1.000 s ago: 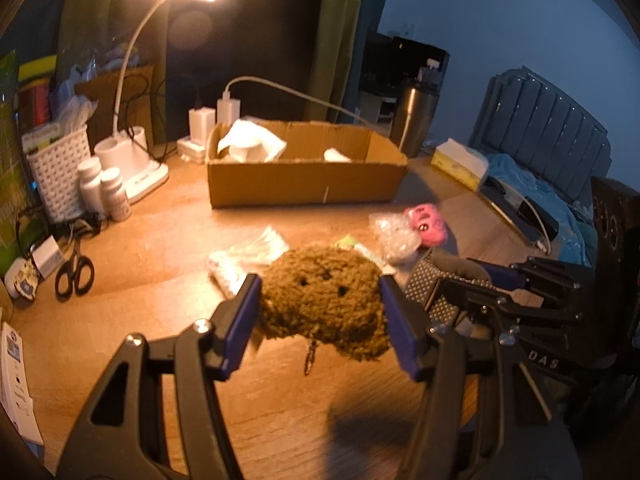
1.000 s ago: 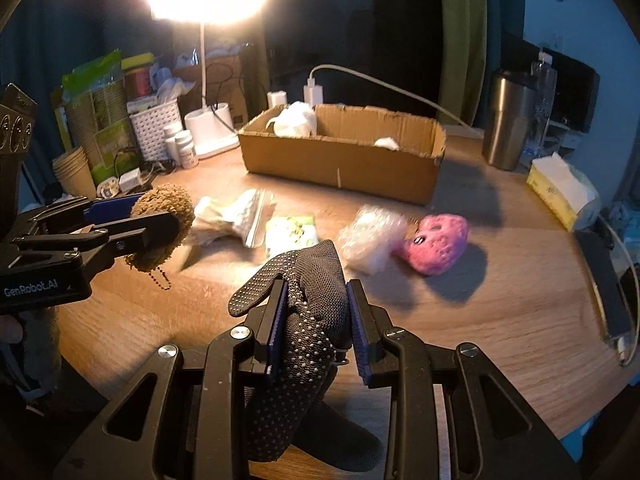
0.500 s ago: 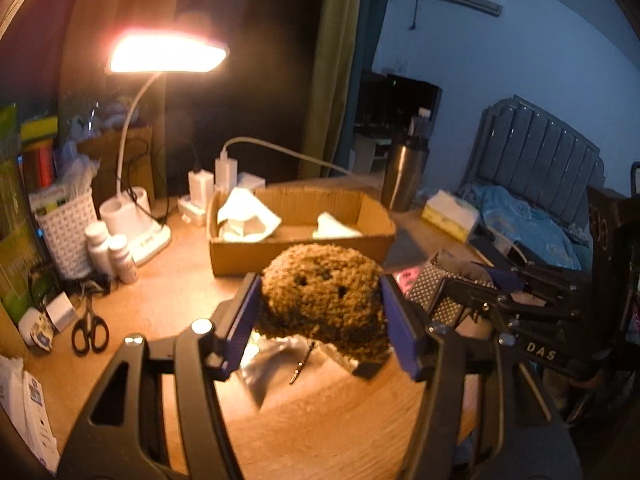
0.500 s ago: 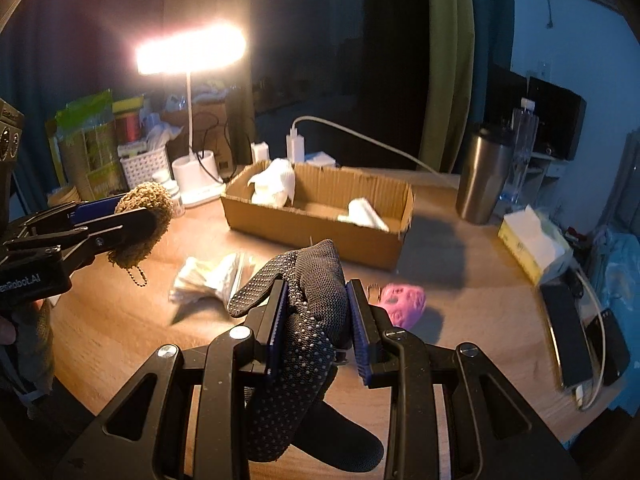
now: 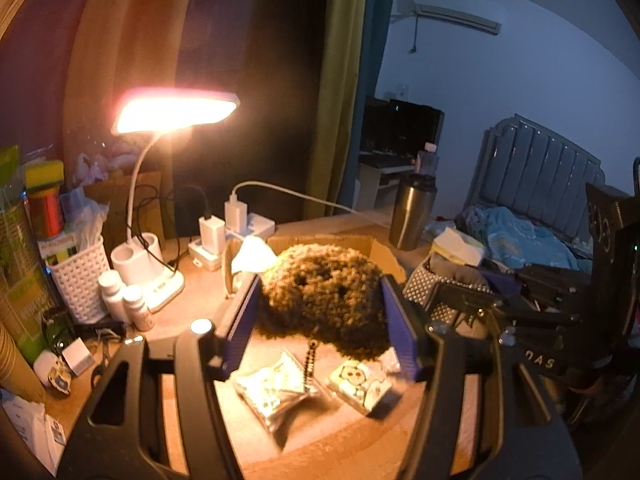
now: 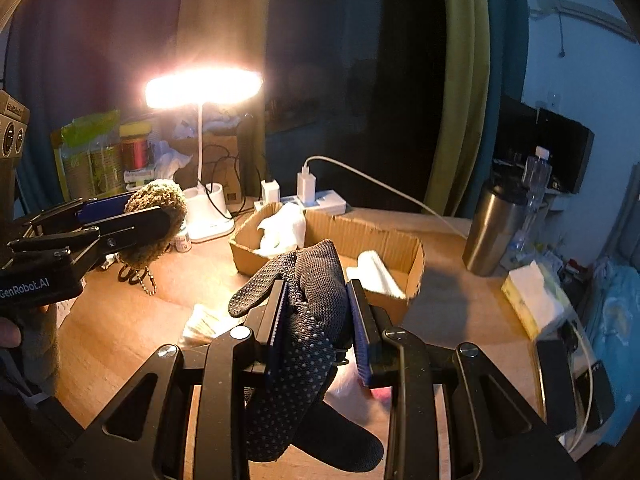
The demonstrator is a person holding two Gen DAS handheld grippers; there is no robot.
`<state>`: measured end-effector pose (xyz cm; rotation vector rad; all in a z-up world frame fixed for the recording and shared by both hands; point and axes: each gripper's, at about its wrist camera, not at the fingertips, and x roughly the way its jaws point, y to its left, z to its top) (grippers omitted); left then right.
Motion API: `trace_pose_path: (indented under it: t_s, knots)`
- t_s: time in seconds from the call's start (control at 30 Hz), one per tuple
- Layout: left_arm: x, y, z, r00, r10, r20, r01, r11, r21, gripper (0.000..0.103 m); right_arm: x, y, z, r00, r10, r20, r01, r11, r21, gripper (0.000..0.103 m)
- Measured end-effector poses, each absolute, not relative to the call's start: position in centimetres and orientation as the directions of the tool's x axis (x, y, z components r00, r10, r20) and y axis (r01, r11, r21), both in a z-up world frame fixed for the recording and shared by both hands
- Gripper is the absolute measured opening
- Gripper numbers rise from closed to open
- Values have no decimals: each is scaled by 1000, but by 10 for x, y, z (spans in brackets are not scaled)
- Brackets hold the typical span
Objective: Organize soft objects
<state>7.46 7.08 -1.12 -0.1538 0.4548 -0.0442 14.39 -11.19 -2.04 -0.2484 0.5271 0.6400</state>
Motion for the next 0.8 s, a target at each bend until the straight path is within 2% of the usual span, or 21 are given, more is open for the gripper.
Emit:
trace_pose_path:
  t_s: [0.47, 0.8]
  knots:
    - [103, 76, 14, 916, -92, -391, 31, 987, -159, 61, 176, -114, 15, 728, 508, -460, -603, 794, -77, 31]
    - [133, 68, 21, 923, -92, -375, 37, 988, -151, 61, 205, -126, 21, 745, 506, -435, -586, 808, -65, 31]
